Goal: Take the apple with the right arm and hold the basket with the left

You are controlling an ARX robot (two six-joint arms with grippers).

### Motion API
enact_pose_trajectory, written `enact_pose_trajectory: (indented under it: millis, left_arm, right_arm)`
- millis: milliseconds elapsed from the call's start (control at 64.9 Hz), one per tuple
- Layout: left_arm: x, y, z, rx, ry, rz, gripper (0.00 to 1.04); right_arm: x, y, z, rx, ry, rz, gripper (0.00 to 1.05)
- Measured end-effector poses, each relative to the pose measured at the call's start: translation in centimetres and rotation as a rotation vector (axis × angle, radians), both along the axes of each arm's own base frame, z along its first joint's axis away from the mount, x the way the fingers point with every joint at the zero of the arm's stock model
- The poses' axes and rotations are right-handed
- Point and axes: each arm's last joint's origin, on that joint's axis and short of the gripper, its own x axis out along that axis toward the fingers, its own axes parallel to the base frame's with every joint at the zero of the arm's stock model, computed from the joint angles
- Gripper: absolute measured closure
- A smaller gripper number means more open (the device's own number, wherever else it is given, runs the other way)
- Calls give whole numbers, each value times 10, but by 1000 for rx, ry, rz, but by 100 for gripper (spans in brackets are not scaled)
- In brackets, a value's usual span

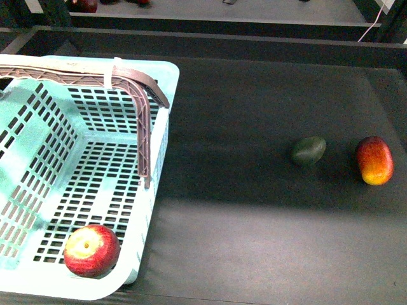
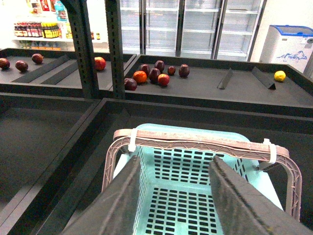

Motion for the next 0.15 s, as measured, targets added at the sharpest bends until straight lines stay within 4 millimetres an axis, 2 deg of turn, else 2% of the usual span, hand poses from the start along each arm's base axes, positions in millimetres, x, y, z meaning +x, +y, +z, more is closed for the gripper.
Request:
enact_pose_trajectory:
  millis: [154]
  left_arm:
    - [0, 0, 0, 0, 0, 0, 6]
  right_arm:
    - [0, 0, 0, 0, 0, 0, 9]
